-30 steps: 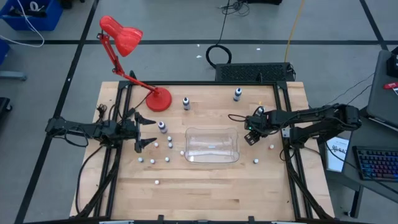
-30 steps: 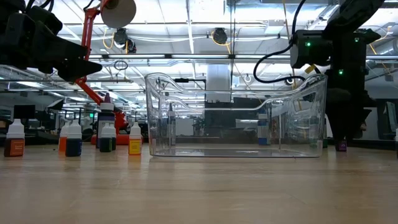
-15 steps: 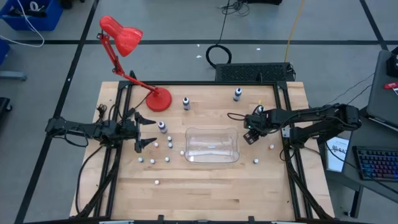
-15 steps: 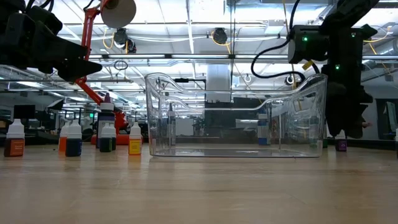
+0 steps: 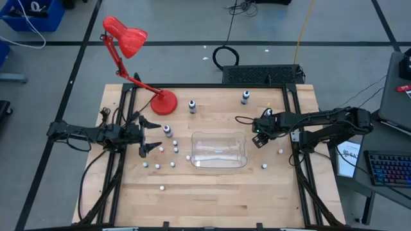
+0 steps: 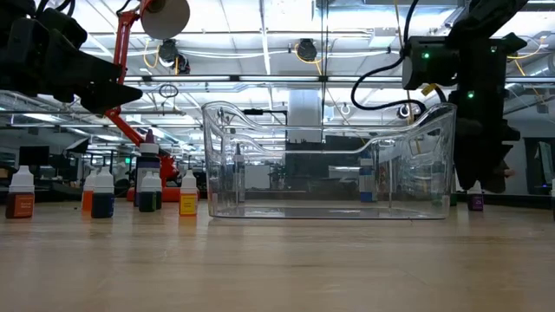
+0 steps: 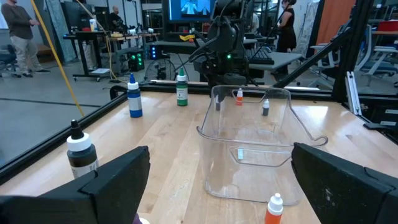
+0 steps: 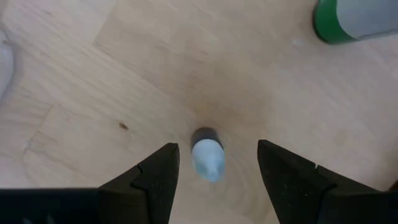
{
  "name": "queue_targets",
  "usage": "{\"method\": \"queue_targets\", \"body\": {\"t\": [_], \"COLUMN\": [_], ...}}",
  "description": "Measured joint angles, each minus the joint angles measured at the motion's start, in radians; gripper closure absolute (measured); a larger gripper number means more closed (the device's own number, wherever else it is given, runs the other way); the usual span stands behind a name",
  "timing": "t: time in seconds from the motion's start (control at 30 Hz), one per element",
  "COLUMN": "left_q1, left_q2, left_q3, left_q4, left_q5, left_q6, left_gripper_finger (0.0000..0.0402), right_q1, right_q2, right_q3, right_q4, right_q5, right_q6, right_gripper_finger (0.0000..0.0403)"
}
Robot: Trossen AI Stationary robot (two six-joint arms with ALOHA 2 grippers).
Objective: Pick & Place food coloring
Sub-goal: Put the top small purple food coloring bottle into the transparent bin
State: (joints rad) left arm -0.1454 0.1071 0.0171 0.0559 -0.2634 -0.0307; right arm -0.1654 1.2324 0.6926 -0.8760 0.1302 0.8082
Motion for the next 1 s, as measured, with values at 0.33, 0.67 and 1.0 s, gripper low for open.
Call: {"method": "queue_targets", "body": {"t": [0.33,0.67,1.0], "left_q1": [0.000,0.000,0.000], "left_q2": [0.000,0.000,0.000], "left_q3": [0.000,0.000,0.000], "left_q4": [0.000,0.000,0.000], "left_q5": [0.000,0.000,0.000], "left_q6": [0.000,0.000,0.000], "left_gripper_finger": [0.0014,0.0014,0.0014], "right_q1": [0.000,0.000,0.001], "right_q2": [0.000,0.000,0.000], "right_q3": [0.000,0.000,0.000], "right_q4": [0.000,0.000,0.009], "right_q5": [-0.003,-0.031,-0.031], "right_q6": [0.000,-0.001,-0.008], "right_gripper_finger": [0.0195,0.0240,0.0315]}}
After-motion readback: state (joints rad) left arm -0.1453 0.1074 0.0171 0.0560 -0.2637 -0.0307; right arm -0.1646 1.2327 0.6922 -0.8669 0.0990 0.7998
